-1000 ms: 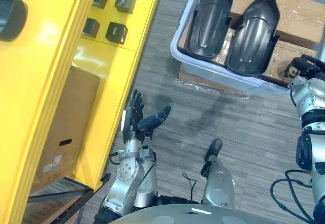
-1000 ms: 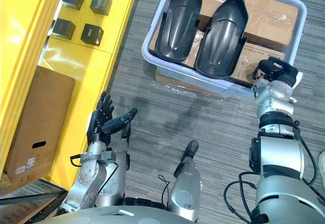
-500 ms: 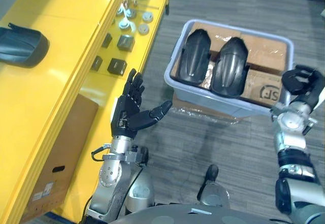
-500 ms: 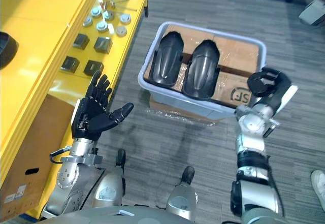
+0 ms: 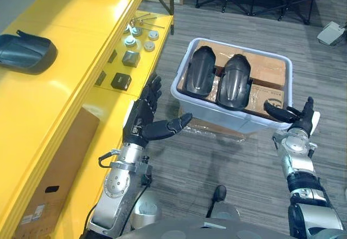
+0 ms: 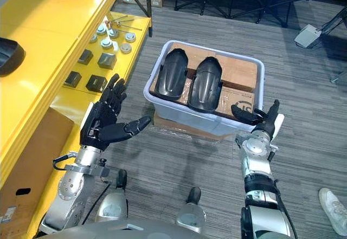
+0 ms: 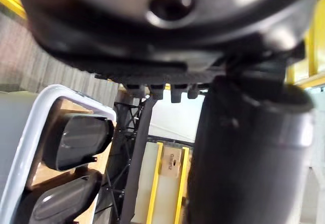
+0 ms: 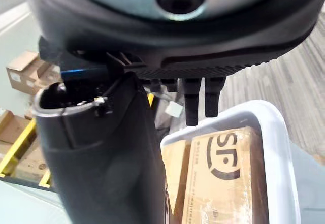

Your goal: Walk over and take three plastic housings, then place them on the shelf

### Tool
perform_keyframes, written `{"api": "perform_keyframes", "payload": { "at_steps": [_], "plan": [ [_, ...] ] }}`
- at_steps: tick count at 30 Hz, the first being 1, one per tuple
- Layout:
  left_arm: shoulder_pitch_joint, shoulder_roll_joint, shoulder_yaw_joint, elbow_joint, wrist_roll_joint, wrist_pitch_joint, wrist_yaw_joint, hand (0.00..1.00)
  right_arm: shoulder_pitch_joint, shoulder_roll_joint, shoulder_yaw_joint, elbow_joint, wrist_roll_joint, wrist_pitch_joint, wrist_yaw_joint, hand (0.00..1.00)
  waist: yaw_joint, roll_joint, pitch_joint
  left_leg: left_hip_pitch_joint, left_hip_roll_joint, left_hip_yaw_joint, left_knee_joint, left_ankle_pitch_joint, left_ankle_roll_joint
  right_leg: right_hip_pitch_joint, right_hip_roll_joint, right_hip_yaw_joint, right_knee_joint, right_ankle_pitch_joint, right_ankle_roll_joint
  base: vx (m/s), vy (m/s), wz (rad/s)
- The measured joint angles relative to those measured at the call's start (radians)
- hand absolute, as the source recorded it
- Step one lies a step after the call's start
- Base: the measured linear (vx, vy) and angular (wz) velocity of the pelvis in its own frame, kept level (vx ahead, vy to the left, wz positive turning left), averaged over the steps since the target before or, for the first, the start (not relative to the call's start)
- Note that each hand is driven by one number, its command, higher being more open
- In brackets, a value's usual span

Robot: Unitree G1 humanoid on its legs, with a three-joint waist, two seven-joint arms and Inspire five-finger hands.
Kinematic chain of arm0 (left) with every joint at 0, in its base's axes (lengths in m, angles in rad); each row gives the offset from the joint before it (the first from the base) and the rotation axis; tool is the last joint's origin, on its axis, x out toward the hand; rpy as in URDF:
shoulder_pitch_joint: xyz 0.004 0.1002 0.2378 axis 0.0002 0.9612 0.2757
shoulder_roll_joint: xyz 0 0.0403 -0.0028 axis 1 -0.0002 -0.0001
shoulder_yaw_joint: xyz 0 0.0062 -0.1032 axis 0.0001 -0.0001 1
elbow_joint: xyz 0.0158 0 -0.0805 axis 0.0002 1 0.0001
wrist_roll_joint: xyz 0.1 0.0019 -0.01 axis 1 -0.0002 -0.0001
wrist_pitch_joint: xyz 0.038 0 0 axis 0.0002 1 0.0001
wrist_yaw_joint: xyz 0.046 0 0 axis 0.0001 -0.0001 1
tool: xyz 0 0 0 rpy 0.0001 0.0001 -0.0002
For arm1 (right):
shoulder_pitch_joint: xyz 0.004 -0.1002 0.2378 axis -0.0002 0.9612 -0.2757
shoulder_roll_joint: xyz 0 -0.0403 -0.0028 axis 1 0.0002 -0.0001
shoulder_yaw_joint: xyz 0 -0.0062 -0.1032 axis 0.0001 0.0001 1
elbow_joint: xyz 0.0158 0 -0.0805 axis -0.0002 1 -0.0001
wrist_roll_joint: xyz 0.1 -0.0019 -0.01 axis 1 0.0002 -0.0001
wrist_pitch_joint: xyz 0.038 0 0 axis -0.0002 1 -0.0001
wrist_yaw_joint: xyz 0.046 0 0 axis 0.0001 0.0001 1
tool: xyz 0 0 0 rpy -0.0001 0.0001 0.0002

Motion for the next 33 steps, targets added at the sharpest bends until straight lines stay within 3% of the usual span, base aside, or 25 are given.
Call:
{"api": "perform_keyframes", "payload": {
  "at_steps": [4, 9, 12, 20, 27, 32, 33],
  "plan": [
    [-0.007, 0.004, -0.003, 0.007, -0.001, 0.004, -0.015, 1.0, -0.13, -0.039, 0.025, 0.101, 0.012, 0.015, 0.033, 1.0, 0.004, -0.014, 0.01, -0.036, -0.001, -0.001, 0.001, 0.012, 0.002, -0.032, 0.001, 0.0, -0.008, 0.018, -0.002, 0.0, 0.0, 0.0],
    [-0.057, 0.003, -0.041, 0.093, -0.002, 0.004, -0.007, 1.0, -0.313, -0.158, 0.085, 0.175, 0.018, 0.018, 0.077, 1.0, 0.016, -0.01, 0.071, -0.072, -0.004, -0.009, 0.001, 0.024, 0.004, -0.064, 0.0, 0.0, -0.01, 0.031, -0.004, -0.02, -0.001, 0.02],
    [-0.076, 0.0, -0.068, 0.135, -0.006, 0.004, 0.013, 1.0, -0.411, -0.221, 0.135, 0.228, 0.017, 0.026, 0.085, 1.0, 0.025, -0.003, 0.094, -0.107, -0.004, -0.017, 0.001, 0.028, 0.005, -0.1, 0.0, -0.003, -0.003, 0.033, -0.005, -0.02, -0.005, 0.03],
    [-0.121, -0.047, -0.081, 0.246, -0.021, 0.003, 0.082, 1.0, -0.604, -0.293, 0.255, 0.392, 0.019, 0.172, 0.151, 1.0, 0.038, 0.027, 0.171, -0.16, -0.006, -0.04, 0.002, 0.04, 0.007, -0.144, 0.0, -0.017, 0.008, 0.032, -0.005, 0.0, -0.015, 0.05],
    [-0.156, -0.094, -0.101, 0.327, -0.084, -0.026, 0.096, 1.0, -0.705, -0.374, 0.337, 0.458, 0.015, 0.206, 0.179, 1.0, 0.057, 0.071, 0.214, -0.209, -0.008, -0.056, 0.002, 0.047, 0.009, -0.192, -0.002, -0.025, 0.023, 0.032, -0.006, -0.01, -0.011, 0.03],
    [-0.154, -0.097, -0.108, 0.361, -0.085, -0.028, 0.12, 1.0, -0.75, -0.411, 0.373, 0.506, 0.007, 0.211, 0.212, 1.0, 0.06, 0.076, 0.218, -0.239, -0.009, -0.076, 0.012, 0.047, 0.009, -0.208, -0.002, -0.038, 0.025, 0.031, -0.008, -0.02, -0.024, 0.07],
    [-0.155, -0.097, -0.108, 0.376, -0.085, -0.029, 0.126, 1.0, -0.75, -0.411, 0.378, 0.515, 0.006, 0.211, 0.217, 0.0, 0.063, 0.077, 0.218, -0.239, -0.01, -0.077, 0.012, 0.047, 0.009, -0.208, -0.002, -0.038, 0.026, 0.03, -0.008, -0.03, -0.032, 0.06]
  ]
}}
